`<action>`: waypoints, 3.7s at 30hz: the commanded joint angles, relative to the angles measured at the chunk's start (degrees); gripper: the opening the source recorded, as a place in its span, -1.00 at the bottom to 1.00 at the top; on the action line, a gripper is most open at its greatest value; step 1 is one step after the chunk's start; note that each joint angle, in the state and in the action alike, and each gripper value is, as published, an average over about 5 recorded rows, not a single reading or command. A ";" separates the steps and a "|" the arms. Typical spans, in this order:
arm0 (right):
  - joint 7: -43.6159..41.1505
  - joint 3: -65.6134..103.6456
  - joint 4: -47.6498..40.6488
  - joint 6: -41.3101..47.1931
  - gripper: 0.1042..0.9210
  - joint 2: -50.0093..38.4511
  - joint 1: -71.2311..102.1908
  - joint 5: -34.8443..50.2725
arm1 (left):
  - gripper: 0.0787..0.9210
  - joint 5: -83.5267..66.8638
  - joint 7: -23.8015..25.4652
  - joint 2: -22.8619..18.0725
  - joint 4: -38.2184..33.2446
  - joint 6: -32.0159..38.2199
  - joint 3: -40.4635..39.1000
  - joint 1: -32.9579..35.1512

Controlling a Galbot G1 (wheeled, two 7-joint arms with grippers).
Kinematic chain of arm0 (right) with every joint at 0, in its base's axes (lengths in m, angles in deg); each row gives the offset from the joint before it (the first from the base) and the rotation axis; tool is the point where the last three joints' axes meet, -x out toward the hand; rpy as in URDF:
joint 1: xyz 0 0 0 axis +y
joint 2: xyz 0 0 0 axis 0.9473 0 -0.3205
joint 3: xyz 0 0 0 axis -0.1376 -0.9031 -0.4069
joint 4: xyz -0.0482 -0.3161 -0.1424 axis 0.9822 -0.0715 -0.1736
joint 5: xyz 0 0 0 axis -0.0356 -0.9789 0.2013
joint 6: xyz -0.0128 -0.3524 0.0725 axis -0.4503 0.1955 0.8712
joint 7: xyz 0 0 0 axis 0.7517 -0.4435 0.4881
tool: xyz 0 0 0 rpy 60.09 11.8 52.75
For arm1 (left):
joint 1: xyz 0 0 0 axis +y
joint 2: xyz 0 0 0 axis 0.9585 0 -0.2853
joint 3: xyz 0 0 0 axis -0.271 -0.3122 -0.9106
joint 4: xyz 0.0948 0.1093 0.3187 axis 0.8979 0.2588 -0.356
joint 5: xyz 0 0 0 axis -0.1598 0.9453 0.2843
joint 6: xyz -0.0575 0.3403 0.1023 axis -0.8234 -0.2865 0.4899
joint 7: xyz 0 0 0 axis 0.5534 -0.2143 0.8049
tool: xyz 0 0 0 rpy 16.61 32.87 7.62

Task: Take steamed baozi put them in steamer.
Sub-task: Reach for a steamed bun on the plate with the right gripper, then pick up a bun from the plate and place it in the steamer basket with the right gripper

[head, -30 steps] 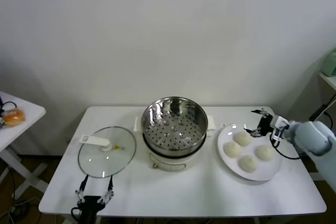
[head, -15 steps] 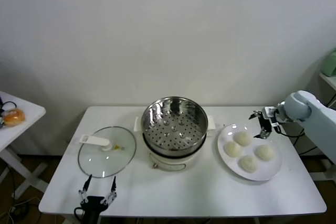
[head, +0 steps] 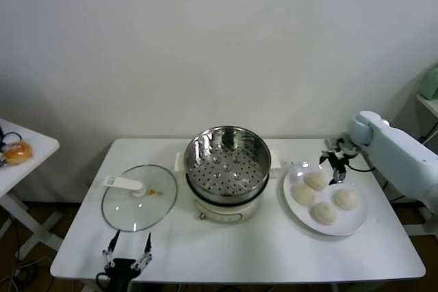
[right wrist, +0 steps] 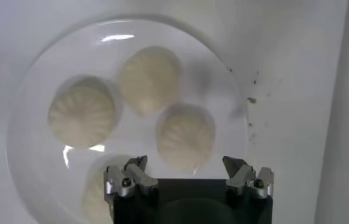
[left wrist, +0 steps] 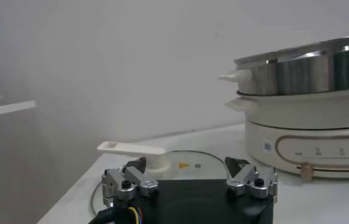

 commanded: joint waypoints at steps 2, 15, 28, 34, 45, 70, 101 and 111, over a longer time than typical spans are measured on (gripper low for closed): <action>-1.77 0.59 -9.29 -1.58 0.76 6.62 -0.34 -2.90 | 0.77 0.12 0.06 -1.06 0.26 0.17 0.26 0.01; -0.55 3.56 -12.16 -2.29 0.76 8.01 0.63 -4.65 | 0.77 0.68 0.07 -0.92 0.79 0.65 0.24 -0.23; 0.12 4.11 -12.74 -2.67 0.24 8.35 0.98 -5.70 | 0.77 1.64 -0.19 -0.83 0.78 1.30 -0.05 0.04; 0.10 3.62 -11.18 -3.12 0.12 7.65 -0.10 -5.06 | 0.77 1.74 -0.25 -0.71 0.73 1.45 0.13 0.10; -0.19 -19.84 13.50 -6.57 0.14 -2.19 -22.51 14.98 | 0.77 1.79 -0.62 -0.64 -0.60 1.80 0.56 0.89; 11.35 -35.47 16.20 -33.66 0.14 20.94 -31.11 5.01 | 0.77 2.84 -1.72 -2.39 -0.83 2.42 -0.02 1.06; 16.88 -23.78 -6.76 -44.18 0.20 31.43 -18.66 -10.11 | 0.77 3.98 -1.88 -2.64 0.64 3.24 -0.06 0.58; 15.86 -23.99 -6.54 -44.42 0.55 31.30 -19.12 -6.47 | 0.77 4.10 -1.85 -2.78 0.23 3.34 -0.14 0.88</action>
